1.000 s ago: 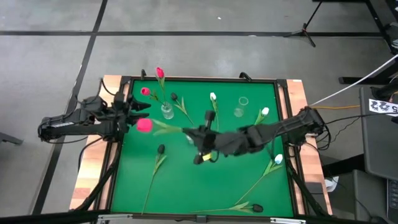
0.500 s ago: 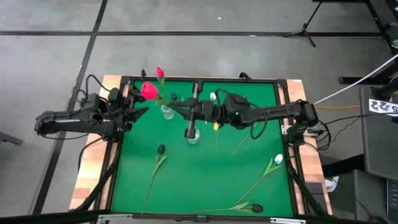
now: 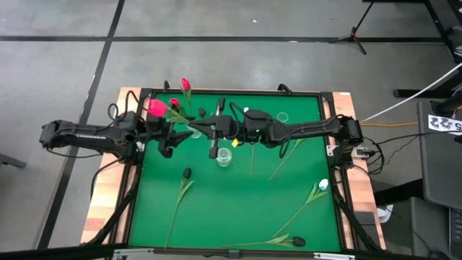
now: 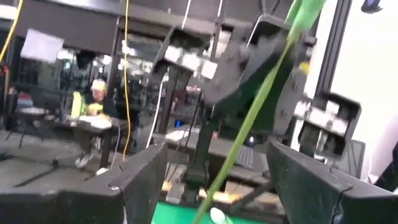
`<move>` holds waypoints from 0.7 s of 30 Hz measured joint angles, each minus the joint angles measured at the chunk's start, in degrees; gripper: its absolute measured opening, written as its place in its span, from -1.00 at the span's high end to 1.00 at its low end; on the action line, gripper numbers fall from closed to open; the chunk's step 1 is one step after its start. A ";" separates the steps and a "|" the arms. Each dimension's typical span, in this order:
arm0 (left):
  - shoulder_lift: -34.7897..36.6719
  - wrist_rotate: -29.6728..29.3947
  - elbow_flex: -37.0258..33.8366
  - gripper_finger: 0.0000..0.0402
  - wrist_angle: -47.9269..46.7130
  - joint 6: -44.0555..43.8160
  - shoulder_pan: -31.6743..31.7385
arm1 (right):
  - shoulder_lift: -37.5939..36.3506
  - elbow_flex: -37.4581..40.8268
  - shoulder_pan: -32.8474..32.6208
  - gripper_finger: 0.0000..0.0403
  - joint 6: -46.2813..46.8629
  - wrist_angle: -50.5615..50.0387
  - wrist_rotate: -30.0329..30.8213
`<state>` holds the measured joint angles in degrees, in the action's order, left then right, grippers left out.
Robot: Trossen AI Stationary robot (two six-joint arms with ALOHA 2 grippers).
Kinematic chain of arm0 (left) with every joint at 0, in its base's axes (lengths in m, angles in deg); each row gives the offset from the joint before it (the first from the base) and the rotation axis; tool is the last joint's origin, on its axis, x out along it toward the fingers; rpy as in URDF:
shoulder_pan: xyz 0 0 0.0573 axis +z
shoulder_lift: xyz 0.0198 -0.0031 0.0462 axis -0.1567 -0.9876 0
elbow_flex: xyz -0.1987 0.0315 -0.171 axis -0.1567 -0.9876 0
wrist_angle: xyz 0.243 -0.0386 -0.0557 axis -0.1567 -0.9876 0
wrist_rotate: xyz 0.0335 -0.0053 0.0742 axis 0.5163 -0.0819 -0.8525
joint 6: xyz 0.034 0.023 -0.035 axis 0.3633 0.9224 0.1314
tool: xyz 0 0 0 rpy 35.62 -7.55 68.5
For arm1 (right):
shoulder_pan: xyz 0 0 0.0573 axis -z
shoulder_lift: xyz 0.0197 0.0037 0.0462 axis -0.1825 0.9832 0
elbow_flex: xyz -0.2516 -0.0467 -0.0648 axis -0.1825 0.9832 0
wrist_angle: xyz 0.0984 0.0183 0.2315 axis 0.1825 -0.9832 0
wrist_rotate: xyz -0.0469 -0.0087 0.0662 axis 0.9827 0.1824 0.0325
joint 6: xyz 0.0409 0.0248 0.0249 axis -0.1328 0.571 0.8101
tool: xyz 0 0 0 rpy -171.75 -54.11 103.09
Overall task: Sort flowers into vase by color
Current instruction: Put the pink tulip into the top left transparent vase
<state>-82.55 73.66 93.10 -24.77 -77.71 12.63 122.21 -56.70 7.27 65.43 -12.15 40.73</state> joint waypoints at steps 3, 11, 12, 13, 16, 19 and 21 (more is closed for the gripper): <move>-0.76 0.00 0.00 -0.35 1.94 0.69 0.00 | 0.00 -0.02 0.00 1.00 -0.09 0.11 0.00; -1.46 0.02 0.00 -0.35 2.16 0.42 0.00 | 1.64 -0.10 0.31 1.00 0.61 1.17 -0.93; -1.48 0.02 0.00 -0.35 2.16 0.40 0.00 | 1.86 -0.06 0.33 1.00 0.86 1.36 -1.21; -1.52 0.02 0.00 -0.35 2.19 0.38 0.00 | 2.29 -0.04 0.37 1.00 0.96 2.06 -1.39; -1.52 0.04 0.00 -0.35 2.13 -0.05 0.00 | 2.88 -0.04 0.37 1.00 1.00 3.63 -1.49; -1.47 0.03 0.00 -0.28 2.17 -0.10 0.00 | 2.86 -0.04 0.37 1.00 1.05 3.42 -1.51; -1.47 0.26 0.00 -0.18 1.89 -0.12 0.00 | 2.86 -0.04 0.35 1.00 1.05 3.10 -1.49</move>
<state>-84.03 73.92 93.10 -22.87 -77.83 12.63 125.07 -56.74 7.62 66.48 -9.04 39.25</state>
